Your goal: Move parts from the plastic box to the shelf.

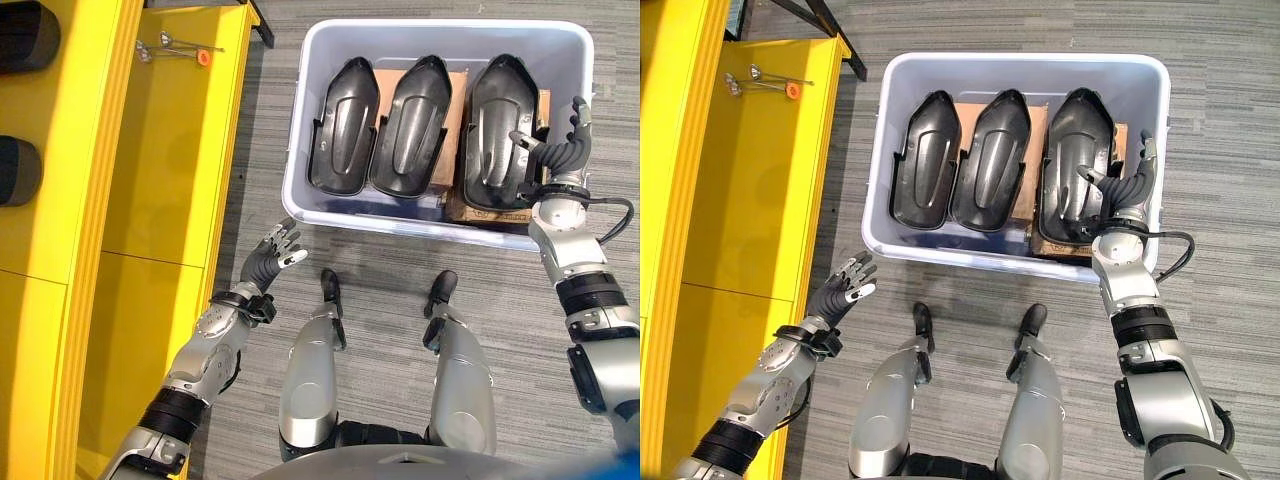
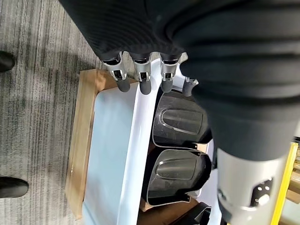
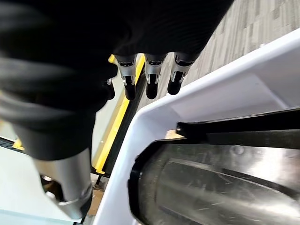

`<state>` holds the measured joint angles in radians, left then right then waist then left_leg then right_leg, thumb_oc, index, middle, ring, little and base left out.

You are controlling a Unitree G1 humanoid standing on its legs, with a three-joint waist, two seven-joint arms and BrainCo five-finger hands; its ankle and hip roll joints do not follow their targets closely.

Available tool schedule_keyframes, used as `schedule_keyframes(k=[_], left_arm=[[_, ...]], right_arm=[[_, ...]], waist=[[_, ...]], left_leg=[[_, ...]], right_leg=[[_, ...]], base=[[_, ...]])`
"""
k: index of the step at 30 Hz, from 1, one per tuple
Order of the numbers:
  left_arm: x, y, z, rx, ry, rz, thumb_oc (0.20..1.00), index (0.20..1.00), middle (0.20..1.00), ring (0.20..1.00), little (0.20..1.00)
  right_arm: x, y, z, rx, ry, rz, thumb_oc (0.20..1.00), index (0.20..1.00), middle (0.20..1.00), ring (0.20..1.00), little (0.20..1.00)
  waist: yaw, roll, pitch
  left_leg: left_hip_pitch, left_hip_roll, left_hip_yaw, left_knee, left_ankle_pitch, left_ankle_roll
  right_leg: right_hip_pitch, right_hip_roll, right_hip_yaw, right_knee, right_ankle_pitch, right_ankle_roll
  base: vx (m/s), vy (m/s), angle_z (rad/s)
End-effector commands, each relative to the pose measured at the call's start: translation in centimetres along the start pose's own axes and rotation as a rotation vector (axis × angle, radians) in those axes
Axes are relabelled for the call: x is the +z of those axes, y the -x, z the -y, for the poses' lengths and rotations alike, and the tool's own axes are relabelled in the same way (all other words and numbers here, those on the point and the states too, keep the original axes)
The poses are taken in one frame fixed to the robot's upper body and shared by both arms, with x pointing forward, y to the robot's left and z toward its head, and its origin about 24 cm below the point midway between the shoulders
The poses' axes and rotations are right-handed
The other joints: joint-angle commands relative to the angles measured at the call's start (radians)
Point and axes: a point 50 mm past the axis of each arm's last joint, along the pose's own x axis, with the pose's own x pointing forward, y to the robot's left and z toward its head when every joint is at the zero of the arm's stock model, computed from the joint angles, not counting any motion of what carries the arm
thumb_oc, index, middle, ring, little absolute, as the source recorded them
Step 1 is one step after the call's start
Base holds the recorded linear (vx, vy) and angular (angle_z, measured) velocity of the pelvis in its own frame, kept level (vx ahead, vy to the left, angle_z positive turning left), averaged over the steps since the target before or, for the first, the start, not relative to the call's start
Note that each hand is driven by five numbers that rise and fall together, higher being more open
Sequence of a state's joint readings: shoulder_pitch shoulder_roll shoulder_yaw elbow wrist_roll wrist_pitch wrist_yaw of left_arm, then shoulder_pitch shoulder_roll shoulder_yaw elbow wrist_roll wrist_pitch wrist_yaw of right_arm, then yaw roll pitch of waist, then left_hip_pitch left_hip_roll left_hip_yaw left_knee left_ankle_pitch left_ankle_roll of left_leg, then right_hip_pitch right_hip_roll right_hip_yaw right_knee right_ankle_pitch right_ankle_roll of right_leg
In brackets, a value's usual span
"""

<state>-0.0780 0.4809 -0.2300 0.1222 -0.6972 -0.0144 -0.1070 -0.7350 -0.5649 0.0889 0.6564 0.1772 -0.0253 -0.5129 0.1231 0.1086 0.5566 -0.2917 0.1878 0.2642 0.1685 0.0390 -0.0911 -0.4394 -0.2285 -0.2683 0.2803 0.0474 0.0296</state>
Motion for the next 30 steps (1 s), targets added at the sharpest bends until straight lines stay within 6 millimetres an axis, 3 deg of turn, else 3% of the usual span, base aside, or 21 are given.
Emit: schedule_keyframes(k=[1, 14, 30], left_arm=[[0.6, 0.6, 0.5, -0.053, -0.022, 0.027, 1.0, 1.0, 1.0, 1.0, 1.0], [0.5, 0.4, 0.6, -0.071, -0.029, 0.013, 1.0, 1.0, 1.0, 1.0, 1.0], [0.7, -0.1, 0.5, -0.077, -0.032, 0.016, 1.0, 1.0, 1.0, 1.0, 1.0]], right_arm=[[1.5, -1.0, 1.5, -0.035, -0.024, 0.041, 1.0, 1.0, 1.0, 1.0, 1.0], [-0.7, -1.8, 2.2, -0.05, -0.026, -0.108, 1.0, 1.0, 1.0, 1.0, 1.0], [-4.2, -1.2, 1.4, 0.05, 0.093, -0.301, 1.0, 1.0, 1.0, 1.0, 1.0]], waist=[[0.007, 0.016, -0.037], [0.009, 0.028, -0.037], [0.017, 0.04, -0.037]], left_leg=[[-0.085, -0.009, -0.029, 0.08, -0.026, 0.011], [-0.128, -0.003, -0.027, 0.103, -0.03, 0.008], [-0.195, 0.001, -0.032, 0.116, -0.016, 0.002]], right_leg=[[0.001, -0.035, -0.028, 0.143, -0.128, 0.06], [-0.052, -0.036, -0.023, 0.171, -0.132, 0.053], [-0.123, -0.033, -0.025, 0.194, -0.128, 0.043]], base=[[0.0, 0.0, 0.0], [0.0, 0.0, 0.0], [0.0, -0.001, 0.0]])
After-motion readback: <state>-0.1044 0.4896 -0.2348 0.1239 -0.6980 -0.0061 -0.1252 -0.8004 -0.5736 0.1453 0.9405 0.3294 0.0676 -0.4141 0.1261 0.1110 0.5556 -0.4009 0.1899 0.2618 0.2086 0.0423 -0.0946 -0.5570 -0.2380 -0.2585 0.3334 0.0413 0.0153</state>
